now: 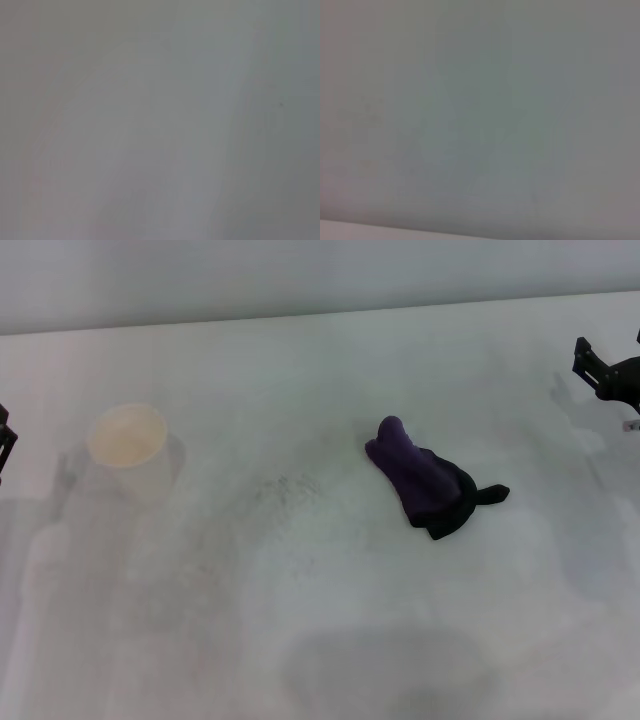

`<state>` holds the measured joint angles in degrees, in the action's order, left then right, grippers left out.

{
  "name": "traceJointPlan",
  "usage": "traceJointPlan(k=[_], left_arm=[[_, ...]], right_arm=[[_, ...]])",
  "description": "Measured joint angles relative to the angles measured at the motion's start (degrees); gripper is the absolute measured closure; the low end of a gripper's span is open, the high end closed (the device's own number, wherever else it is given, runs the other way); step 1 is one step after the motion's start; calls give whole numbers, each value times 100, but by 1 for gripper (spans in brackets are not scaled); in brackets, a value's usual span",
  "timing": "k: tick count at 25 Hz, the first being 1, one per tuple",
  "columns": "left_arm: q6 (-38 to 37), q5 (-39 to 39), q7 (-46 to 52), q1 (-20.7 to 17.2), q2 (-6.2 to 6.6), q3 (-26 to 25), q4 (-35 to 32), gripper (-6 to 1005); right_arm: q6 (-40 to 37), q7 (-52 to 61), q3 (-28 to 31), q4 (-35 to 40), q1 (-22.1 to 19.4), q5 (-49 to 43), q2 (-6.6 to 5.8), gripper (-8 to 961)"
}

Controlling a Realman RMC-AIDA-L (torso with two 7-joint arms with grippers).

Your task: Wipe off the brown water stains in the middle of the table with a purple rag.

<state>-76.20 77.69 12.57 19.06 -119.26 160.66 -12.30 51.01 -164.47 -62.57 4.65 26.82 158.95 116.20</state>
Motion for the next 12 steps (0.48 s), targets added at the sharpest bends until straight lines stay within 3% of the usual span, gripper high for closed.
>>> traceJointPlan(k=[12], left_arm=[[80, 0, 4, 37, -14, 10, -26, 111]], right_arm=[[-15, 32, 0, 38, -2, 7, -30, 82]])
